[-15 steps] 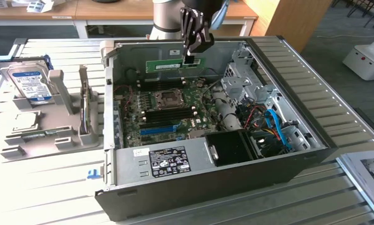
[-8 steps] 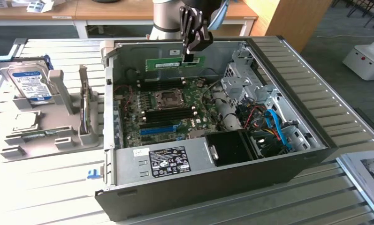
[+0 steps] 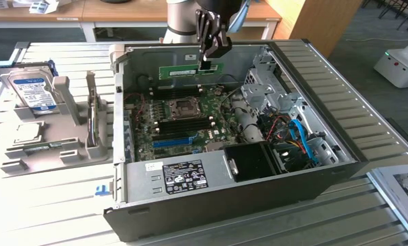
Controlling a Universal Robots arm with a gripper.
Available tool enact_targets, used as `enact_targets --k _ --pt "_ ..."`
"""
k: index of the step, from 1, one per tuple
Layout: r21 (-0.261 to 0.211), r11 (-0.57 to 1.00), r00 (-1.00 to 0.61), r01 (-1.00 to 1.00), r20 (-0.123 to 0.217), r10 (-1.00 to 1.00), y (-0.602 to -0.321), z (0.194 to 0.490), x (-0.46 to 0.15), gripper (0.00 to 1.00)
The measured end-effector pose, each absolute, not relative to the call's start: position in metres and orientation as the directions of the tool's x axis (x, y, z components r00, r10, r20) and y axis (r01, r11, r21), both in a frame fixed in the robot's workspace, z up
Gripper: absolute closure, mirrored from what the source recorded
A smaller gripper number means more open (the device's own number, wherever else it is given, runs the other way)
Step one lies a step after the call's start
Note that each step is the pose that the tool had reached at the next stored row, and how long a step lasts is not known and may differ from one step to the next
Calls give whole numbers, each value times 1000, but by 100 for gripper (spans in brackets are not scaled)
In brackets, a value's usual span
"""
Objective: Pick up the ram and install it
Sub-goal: 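Pick up the ram and move it above insertion slot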
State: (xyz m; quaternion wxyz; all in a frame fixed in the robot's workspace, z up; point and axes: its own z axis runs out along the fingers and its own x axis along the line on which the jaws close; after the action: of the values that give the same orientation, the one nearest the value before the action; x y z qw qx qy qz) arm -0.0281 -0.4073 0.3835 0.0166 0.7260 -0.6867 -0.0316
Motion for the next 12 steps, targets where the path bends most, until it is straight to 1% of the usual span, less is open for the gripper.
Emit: enact_targets --k 12 --pt "67 -56 55 -996 -23 -998 -407 370 -28 88"
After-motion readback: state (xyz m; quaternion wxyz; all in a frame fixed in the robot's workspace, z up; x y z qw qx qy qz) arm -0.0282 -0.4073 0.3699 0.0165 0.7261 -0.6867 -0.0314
